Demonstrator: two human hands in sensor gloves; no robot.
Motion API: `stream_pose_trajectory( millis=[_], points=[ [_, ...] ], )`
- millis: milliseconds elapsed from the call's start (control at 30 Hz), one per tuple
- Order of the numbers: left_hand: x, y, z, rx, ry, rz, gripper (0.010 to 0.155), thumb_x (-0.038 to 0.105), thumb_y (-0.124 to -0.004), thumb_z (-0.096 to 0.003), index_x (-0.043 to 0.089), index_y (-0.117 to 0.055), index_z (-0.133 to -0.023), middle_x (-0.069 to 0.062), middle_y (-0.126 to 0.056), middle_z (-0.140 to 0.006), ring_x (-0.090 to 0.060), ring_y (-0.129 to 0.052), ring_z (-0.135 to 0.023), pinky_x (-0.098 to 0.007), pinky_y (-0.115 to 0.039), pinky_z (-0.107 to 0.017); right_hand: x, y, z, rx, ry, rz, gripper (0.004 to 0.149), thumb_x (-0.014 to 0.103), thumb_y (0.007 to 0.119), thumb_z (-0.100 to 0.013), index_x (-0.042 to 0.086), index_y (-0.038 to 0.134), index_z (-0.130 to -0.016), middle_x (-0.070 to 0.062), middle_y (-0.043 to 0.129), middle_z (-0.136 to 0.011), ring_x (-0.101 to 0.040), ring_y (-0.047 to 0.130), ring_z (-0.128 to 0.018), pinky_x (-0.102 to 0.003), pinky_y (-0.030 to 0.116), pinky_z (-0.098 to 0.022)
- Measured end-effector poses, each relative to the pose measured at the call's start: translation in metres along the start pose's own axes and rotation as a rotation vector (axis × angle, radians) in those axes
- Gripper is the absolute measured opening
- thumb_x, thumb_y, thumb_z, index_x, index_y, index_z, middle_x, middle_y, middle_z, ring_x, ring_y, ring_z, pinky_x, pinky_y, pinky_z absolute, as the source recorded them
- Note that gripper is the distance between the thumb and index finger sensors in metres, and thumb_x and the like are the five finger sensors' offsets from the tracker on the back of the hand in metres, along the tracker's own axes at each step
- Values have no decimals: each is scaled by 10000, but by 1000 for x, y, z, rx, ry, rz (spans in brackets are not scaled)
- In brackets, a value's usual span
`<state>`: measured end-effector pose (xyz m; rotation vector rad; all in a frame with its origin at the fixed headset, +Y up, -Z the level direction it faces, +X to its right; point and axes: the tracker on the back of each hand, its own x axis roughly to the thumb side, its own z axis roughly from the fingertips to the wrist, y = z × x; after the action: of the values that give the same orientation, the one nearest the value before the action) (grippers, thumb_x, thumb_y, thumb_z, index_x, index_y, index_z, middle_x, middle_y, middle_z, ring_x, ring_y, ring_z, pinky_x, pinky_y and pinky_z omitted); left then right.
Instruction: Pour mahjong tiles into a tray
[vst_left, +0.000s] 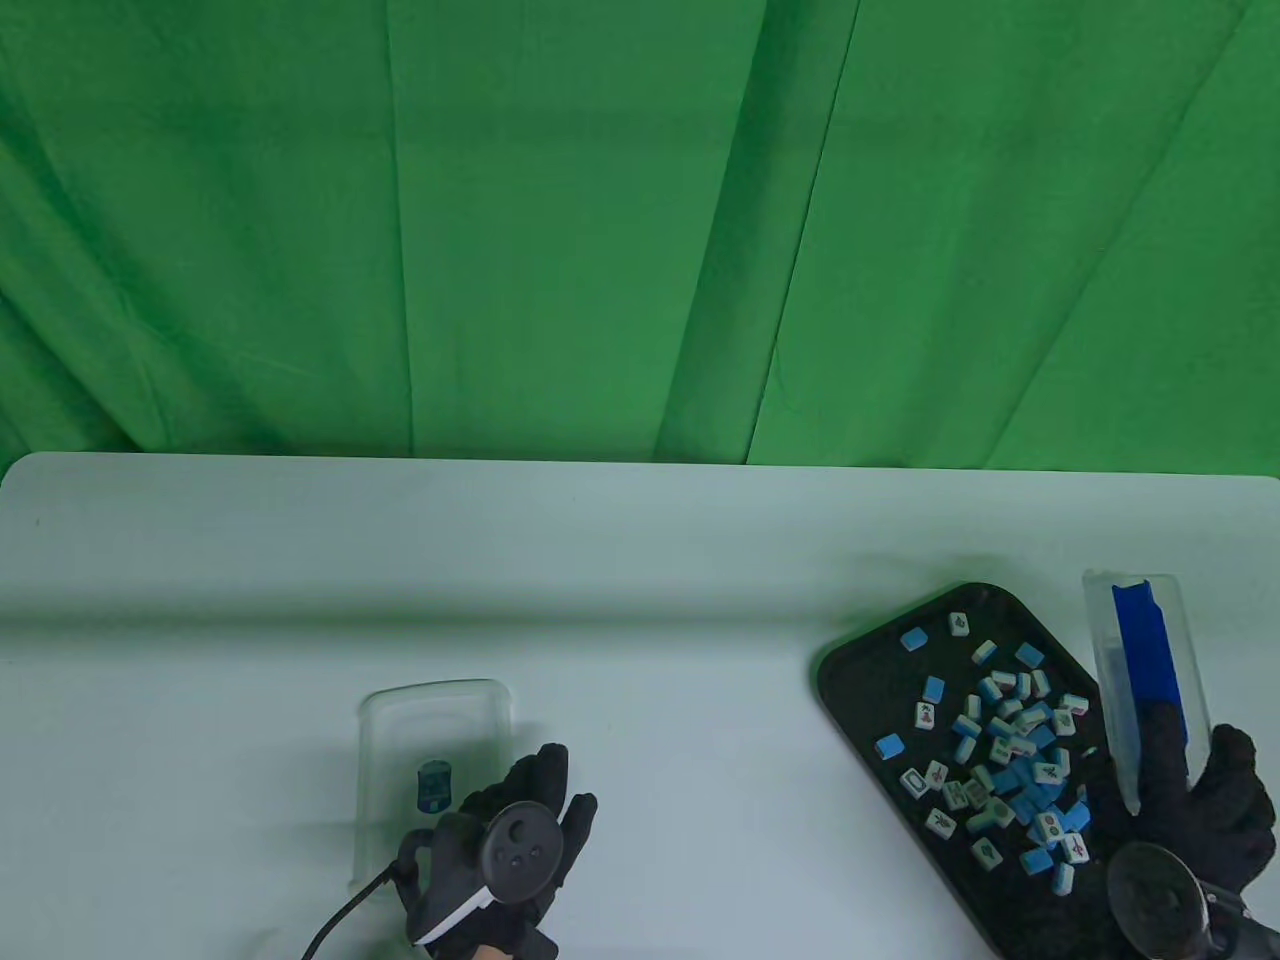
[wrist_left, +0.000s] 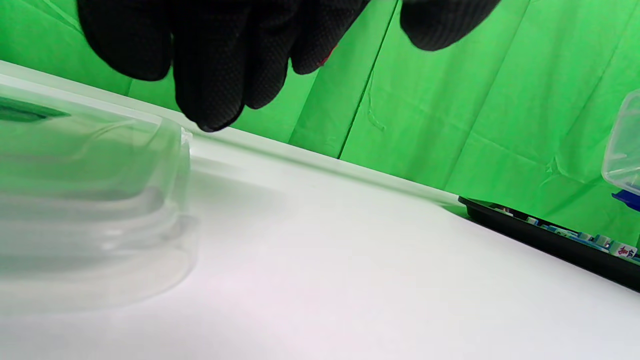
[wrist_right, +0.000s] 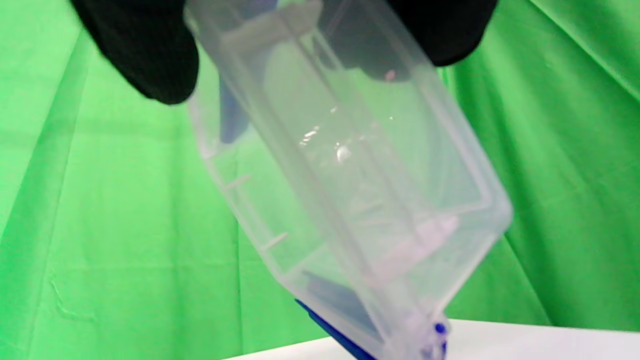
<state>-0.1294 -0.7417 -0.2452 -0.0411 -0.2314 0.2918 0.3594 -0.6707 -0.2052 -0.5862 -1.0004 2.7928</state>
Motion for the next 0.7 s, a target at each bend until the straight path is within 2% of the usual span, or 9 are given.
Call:
stream_pose_trajectory(
  millis=[200,467,567,700],
  points=[
    [1,0,0,1,-6,5,677,483,-538,-647,33,-563,-1153,-301,-750,-1058,-472,-883,-849,-671,-654,-609,-8,1,-2,76,78,-227,670,532,812,-595,330,511,-1158,-310,475,-1189,-535,584,-965,-654,544,-742],
    [9,4,4,29,-61,61,678,486,-534,-648,36,-559,-1154,-296,-747,-1062,-467,-882,-852,-668,-656,-610,-4,3,-1,240,192,-681,672,536,787,-619,303,488,-1173,-332,464,-1181,-548,576,-954,-657,547,-730],
    [12,6,6,30,-96,180,676,487,-531,-649,38,-559,-1154,-293,-744,-1064,-468,-879,-855,-667,-654,-612,21,3,2,343,176,-853,677,531,781,-627,285,476,-1179,-344,439,-1184,-557,570,-952,-662,545,-727],
    [13,11,8,38,-138,295,677,486,-529,-650,37,-555,-1155,-294,-735,-1069,-471,-869,-863,-669,-647,-616,60,3,9,456,109,-964,677,528,778,-631,278,473,-1182,-343,452,-1181,-560,569,-956,-664,543,-728]
  ],
)
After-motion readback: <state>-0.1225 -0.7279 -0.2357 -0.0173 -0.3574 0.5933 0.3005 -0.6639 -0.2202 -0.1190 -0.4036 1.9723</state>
